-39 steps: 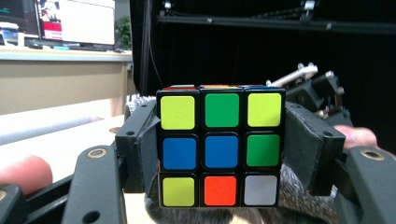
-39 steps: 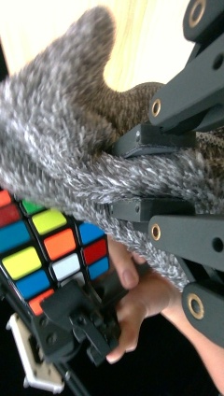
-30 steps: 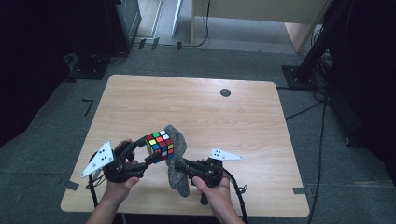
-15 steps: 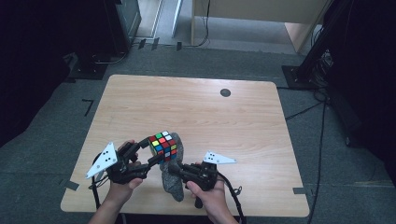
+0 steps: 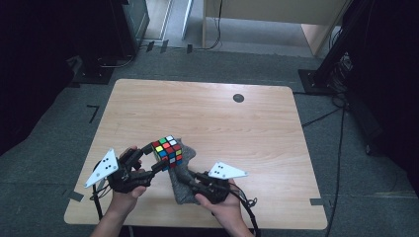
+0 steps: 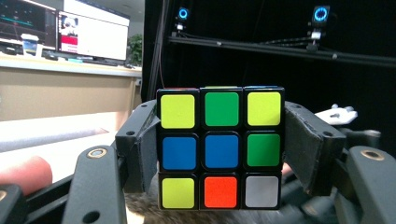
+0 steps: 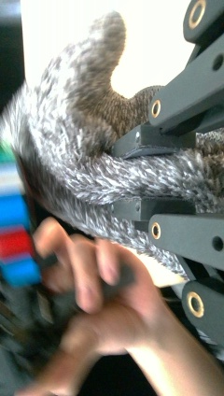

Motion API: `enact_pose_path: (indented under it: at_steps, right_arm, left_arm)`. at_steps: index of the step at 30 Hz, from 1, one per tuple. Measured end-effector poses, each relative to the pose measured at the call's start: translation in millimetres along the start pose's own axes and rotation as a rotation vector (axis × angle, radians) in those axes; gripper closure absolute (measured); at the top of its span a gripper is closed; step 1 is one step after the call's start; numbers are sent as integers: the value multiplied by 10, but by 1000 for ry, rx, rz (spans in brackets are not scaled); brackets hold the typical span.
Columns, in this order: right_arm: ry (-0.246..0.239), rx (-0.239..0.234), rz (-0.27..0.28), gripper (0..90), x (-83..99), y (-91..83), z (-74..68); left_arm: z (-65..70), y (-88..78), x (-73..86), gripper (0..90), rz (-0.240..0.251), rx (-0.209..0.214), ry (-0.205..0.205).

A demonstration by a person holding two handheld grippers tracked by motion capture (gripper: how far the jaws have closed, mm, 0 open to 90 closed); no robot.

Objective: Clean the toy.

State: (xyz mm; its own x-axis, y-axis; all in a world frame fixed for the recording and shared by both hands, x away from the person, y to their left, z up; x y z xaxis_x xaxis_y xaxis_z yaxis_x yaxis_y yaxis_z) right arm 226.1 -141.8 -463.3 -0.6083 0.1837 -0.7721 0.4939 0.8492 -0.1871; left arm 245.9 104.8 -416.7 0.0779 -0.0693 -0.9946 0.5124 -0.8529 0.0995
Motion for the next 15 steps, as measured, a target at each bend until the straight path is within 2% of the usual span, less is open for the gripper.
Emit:
enact_pose_path:
  at_steps: [2, 4, 6, 8, 9, 10, 12, 13, 15]
  right_arm:
    - [16, 7, 52, 747, -47, -57, 11]
    - [-1, -11, 55, 747, -55, -61, -29]
    - [-13, -33, 33, 745, -28, -27, -95]
    - [-35, -77, -12, 744, 27, 29, -150]
    - [-67, -100, -51, 742, 69, 69, -187]
    - [-99, -99, -71, 741, 90, 91, -208]
    - [-182, -48, -116, 738, 121, 122, -238]
    - [-192, -24, -123, 738, 117, 122, -227]
    - [-210, 76, -128, 738, 69, 80, -128]
  left_arm:
    - [27, 29, 18, 348, -8, 8, 6]
    - [61, 60, 36, 347, -19, 17, 13]
    - [84, 82, 52, 347, -18, 31, 5]
    - [101, 97, 63, 347, -31, 34, 16]
    - [103, 99, 66, 347, -36, 31, 22]
    - [102, 97, 68, 347, -42, 29, 28]
    - [92, 86, 57, 347, -34, 24, 22]
    - [75, 70, 48, 347, -31, 19, 26]
    - [47, 46, 35, 347, -26, 9, 25]
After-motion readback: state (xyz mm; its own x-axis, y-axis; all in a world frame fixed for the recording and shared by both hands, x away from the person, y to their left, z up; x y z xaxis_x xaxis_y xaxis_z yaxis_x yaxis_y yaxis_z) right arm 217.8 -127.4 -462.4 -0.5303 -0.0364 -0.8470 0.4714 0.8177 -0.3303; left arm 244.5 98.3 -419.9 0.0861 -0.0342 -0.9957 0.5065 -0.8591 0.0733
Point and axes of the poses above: each handheld gripper's, and its own axes: y roughly forward along the jaws, x roughly out of its underside, z roughly to its right, the point moved 2 cm from there along y, roughly forward along the jaws, and after that the axes turned 13 degrees about y, right-handed, at the moved point
